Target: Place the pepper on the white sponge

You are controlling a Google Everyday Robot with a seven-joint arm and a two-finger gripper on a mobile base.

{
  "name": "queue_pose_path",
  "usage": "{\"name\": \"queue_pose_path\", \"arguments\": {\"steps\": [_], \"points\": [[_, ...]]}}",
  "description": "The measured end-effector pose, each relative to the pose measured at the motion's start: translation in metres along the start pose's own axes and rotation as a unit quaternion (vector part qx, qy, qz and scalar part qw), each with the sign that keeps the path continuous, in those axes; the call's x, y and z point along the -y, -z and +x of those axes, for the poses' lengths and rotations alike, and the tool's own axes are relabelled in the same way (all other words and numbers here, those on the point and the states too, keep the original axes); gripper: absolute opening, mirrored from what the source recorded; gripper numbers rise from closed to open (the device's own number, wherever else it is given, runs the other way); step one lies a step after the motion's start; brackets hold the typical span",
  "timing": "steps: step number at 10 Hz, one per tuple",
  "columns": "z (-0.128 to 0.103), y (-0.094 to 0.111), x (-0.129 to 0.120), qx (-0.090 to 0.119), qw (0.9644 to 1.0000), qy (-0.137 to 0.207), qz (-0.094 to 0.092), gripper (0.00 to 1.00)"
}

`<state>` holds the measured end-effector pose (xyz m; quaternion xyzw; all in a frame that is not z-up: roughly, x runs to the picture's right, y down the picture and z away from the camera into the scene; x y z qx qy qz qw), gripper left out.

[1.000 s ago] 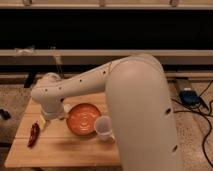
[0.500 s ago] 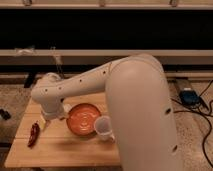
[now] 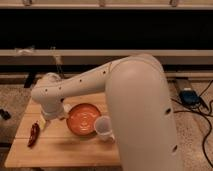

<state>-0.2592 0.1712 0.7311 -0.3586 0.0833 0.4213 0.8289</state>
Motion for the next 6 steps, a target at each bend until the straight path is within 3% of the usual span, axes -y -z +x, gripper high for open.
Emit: {"name": "queue_pose_path", "arguments": {"steps": [3, 6], "points": [[0.000, -0.001, 0.000, 0.000, 1.0000, 0.000, 0.000, 0.80], [-0.015, -0.006, -0.012, 0.010, 0.9996, 0.005, 0.026, 0.80]]}}
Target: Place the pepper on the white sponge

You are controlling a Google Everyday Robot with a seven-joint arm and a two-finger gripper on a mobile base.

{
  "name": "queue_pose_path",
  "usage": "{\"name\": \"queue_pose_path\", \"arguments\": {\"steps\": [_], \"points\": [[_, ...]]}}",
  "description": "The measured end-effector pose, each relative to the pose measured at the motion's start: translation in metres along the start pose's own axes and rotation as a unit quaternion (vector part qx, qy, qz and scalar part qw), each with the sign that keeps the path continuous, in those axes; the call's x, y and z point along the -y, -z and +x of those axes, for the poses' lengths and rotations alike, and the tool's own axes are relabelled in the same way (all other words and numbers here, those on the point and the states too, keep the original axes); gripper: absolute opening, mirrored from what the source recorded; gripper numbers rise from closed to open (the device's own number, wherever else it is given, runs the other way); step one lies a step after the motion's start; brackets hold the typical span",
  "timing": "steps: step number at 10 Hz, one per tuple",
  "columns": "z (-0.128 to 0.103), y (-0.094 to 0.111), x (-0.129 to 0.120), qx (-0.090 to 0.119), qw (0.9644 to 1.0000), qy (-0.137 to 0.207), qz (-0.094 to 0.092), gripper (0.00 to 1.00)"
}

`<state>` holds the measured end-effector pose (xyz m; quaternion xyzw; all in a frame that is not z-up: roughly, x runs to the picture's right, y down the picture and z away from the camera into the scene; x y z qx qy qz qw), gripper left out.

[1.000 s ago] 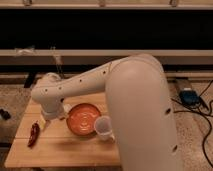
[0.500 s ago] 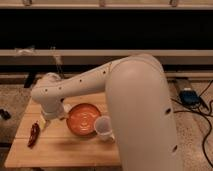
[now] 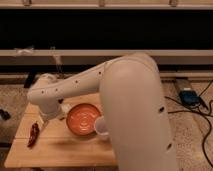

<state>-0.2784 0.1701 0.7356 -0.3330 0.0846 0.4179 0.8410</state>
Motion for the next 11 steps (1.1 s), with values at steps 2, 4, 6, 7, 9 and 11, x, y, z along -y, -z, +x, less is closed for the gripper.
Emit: {"name": "queue_pose_path", "arguments": {"steps": [2, 4, 6, 7, 9, 11], "points": [[-0.027, -0.010, -0.029, 0.005, 0.9997, 0.017, 0.018, 0.80], [-0.047, -0.022, -0.051, 0.005, 0.9991, 0.029, 0.030, 0.80], [-0.065, -0.040, -0.068, -0.001, 0.9981, 0.036, 0.049, 0.80], [-0.070, -0.051, -0.078, -0.007, 0.9973, 0.043, 0.059, 0.80], [-0.072, -0.063, -0.092, -0.018, 0.9957, 0.055, 0.072, 0.80], [-0.069, -0.069, -0.098, -0.027, 0.9945, 0.062, 0.080, 0.80]]}}
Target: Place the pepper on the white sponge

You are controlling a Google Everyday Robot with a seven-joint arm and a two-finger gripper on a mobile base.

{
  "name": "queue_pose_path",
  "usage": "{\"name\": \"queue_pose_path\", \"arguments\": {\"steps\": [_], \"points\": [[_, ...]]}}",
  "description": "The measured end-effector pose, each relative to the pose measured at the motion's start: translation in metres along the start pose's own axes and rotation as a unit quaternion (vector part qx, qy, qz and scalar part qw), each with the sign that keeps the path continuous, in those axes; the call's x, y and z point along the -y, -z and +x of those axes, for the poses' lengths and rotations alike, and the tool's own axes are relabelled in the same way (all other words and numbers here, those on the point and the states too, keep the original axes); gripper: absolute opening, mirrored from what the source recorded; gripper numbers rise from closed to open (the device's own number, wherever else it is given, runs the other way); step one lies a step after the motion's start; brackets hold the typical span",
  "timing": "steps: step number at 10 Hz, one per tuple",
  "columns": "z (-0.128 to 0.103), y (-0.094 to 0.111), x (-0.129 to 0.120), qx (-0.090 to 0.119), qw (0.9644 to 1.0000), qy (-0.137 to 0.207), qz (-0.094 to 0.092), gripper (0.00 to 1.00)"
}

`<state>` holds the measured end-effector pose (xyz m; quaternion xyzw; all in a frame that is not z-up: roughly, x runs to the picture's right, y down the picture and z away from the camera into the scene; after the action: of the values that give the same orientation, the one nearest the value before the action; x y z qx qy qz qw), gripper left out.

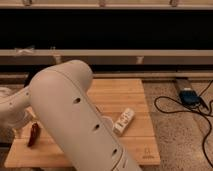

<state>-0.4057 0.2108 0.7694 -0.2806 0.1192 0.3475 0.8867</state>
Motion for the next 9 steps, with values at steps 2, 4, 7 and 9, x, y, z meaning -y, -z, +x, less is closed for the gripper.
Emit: {"name": "queue_pose_path", "arguments": {"steps": [2, 4, 7, 9], "points": [[0.002, -0.005, -0.003, -0.009, 0.9999, 0.006, 0.009, 0.80], [0.003, -0.016, -0.008, -0.020, 0.9997, 0.015, 0.009, 0.80], [0.000, -0.034, -0.005, -0.042, 0.9989, 0.015, -0.013, 0.80], [-0.003, -0.042, -0.003, -0.053, 0.9982, 0.011, -0.026, 0.73]]}}
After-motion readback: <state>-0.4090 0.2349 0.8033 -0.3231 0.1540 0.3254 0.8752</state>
